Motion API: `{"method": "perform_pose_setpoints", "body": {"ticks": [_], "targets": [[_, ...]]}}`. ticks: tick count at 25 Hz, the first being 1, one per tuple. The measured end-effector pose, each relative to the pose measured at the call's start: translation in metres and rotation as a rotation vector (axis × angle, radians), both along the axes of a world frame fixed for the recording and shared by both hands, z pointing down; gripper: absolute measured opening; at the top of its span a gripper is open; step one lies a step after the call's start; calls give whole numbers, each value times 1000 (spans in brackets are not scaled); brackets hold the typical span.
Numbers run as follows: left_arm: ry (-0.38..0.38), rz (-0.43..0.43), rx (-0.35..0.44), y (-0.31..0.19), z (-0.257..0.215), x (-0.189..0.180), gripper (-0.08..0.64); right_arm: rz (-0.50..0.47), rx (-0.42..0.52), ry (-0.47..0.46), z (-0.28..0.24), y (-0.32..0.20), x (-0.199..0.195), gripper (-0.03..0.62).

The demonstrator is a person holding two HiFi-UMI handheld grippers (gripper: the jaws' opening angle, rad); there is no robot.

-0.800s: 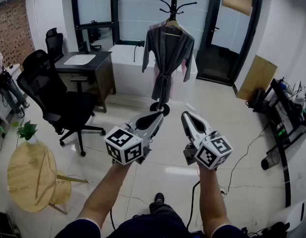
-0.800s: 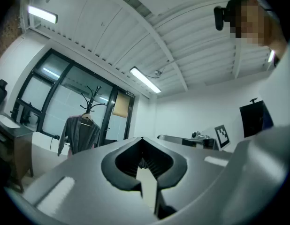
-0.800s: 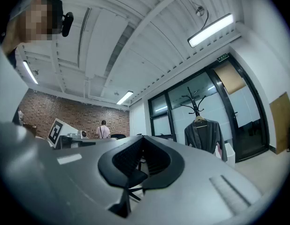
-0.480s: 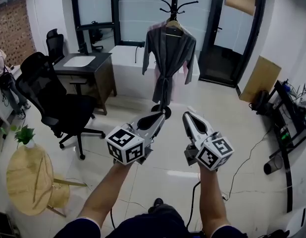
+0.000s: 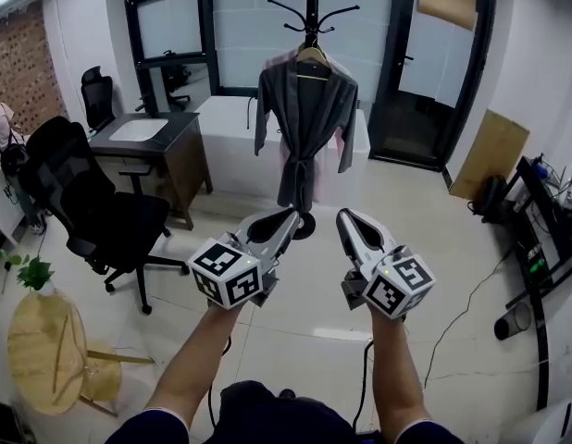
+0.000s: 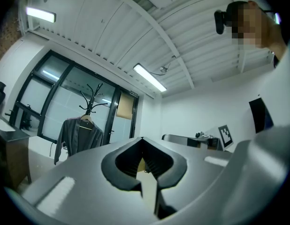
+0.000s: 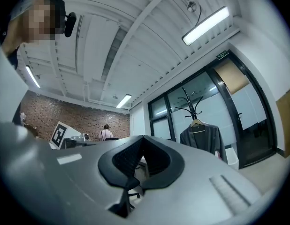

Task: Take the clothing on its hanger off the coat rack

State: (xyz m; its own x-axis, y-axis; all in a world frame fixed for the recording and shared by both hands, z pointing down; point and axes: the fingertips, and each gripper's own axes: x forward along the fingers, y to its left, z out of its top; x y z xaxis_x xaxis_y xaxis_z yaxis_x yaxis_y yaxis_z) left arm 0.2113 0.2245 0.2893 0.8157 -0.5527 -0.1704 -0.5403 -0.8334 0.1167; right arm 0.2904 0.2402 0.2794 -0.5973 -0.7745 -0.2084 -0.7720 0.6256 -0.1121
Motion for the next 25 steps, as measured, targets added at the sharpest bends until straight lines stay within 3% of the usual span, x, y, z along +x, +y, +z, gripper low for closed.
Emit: {"method": "perform_pose_setpoints", "body": {"ticks": [15, 25], "targets": [[17, 44, -1, -146, 0, 52, 12, 42, 1, 8, 2, -140, 46, 2], [21, 41, 17, -285, -9, 44, 12, 72, 29, 42, -9, -278, 47, 2]]}}
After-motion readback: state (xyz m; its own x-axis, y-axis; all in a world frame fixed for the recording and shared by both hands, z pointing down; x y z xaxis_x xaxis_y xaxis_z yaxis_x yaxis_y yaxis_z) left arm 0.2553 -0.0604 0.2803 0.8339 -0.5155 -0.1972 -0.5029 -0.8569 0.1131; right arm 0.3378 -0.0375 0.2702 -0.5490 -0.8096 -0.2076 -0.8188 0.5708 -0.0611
